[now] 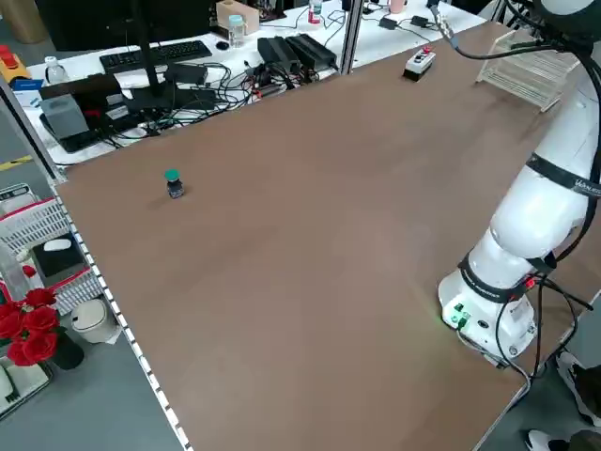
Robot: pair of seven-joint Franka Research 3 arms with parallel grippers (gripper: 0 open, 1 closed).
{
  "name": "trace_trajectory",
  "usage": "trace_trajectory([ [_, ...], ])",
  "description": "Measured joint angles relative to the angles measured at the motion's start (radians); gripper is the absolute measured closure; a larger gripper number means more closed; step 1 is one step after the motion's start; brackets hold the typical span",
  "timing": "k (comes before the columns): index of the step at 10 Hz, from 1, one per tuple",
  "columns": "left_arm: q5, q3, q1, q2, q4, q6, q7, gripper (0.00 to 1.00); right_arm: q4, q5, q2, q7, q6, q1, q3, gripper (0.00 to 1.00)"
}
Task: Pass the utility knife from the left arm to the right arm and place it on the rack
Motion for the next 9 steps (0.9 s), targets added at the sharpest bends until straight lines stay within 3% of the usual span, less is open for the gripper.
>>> trace_trajectory([
  [7,-0.006,-0.002,0.038,0.002,-0.005,-0.007,0.03,0.0,-0.001,0.0,0.062,-0.001,0.019,0.0,-0.001,0.58],
  [9,-0.004,-0.002,0.039,-0.005,-0.001,0.011,0.03,0.0,-0.001,0.0,0.086,-0.003,0.033,0.0,-0.002,0.53],
])
